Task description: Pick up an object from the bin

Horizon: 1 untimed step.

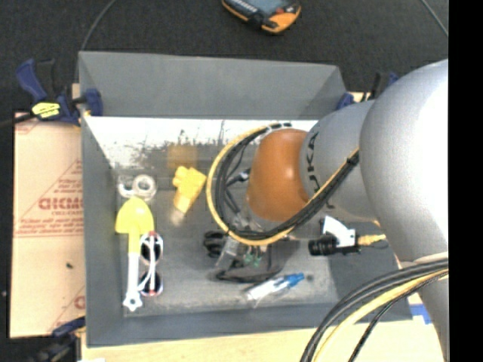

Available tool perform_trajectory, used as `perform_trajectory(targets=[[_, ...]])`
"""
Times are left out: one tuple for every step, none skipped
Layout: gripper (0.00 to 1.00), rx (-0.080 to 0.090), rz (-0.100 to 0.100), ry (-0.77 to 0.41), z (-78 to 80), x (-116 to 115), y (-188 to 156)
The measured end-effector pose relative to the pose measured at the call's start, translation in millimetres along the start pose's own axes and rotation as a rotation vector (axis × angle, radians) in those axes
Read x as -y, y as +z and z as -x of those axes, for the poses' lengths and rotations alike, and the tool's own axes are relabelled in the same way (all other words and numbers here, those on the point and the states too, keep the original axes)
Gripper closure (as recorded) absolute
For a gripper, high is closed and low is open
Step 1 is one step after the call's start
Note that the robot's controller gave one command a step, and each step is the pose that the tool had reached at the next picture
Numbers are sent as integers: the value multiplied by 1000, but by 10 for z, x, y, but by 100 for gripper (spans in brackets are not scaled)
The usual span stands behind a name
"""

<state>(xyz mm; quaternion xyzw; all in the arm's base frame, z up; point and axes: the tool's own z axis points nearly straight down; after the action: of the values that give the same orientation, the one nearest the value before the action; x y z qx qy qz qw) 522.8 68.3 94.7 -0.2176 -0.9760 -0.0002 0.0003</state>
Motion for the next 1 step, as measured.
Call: perform_trajectory(targets=[[100,7,4,-1,21,-13,-142]])
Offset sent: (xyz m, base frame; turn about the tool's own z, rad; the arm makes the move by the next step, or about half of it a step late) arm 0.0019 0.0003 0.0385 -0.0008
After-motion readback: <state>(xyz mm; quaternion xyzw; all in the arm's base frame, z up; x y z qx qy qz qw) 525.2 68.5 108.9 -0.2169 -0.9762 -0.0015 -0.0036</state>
